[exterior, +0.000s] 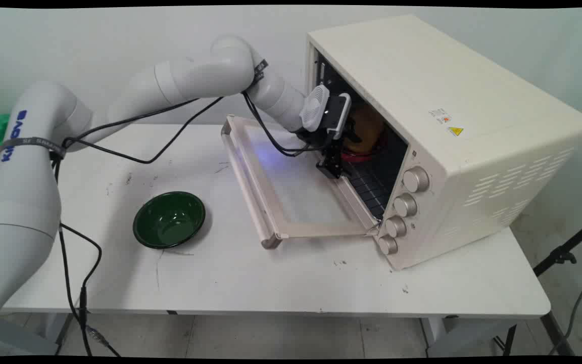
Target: Close the oven
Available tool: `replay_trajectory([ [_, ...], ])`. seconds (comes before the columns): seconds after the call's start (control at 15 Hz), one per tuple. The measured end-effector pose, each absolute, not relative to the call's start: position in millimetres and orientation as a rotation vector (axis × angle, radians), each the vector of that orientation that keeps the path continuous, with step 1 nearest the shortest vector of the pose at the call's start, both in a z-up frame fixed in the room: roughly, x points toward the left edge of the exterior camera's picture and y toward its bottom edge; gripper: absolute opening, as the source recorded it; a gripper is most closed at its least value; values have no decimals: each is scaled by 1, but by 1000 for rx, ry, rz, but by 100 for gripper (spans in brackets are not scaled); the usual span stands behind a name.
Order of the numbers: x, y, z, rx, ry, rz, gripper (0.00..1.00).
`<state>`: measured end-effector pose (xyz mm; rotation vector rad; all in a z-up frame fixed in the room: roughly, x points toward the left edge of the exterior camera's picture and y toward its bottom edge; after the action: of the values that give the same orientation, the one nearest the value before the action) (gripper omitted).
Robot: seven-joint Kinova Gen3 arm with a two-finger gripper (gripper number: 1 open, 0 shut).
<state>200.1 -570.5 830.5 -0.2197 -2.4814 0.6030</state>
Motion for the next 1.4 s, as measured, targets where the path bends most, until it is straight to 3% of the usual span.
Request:
replay_trajectory([
  [0.6, 236, -549, 862, -11, -2398, 572, 100],
  [1.4, 347, -495, 900, 433, -2156, 413, 100],
])
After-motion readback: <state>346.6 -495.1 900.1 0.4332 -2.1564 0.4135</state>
